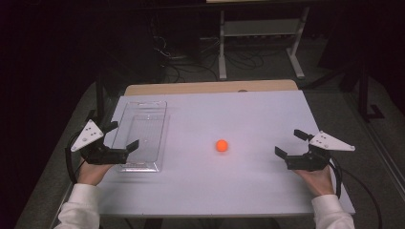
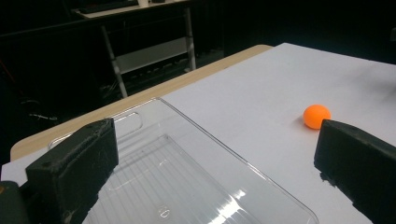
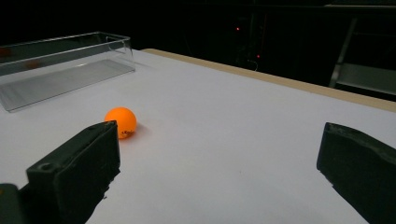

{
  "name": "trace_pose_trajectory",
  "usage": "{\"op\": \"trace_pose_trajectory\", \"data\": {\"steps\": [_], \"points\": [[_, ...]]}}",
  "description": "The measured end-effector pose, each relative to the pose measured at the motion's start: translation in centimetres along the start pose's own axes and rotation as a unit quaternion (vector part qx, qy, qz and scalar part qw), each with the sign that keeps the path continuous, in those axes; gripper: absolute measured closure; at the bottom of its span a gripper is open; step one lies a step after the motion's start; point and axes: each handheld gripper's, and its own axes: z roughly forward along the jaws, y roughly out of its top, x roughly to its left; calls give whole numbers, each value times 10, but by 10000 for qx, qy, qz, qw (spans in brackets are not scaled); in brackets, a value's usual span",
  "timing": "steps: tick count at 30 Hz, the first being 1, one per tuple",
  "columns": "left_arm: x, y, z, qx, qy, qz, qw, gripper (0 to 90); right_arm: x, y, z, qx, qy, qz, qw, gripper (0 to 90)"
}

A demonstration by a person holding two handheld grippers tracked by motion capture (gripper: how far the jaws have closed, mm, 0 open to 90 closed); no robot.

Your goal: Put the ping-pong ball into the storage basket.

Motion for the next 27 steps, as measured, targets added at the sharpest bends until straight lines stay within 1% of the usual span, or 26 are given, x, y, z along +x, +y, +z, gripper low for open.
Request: {"op": "trace_pose_trajectory", "data": {"steps": [6,10,18,20,23,27], "points": [[1,6,3,43,-50,53,10000,0,0,0,0,2,12,6,10000,0],[0,12,8,124,-123,146,9997,0,0,0,0,-1,9,0,10000,0],[-2,23,14,191,-227,259,9992,0,0,0,0,5,19,11,10000,0],[-2,24,15,226,-257,272,9990,0,0,0,0,11,18,5,10000,0],[-2,25,18,254,-305,238,9989,0,0,0,0,20,16,-9,10000,0],[-3,26,21,286,-340,275,9986,0,0,0,0,22,30,-6,10000,0]]}}
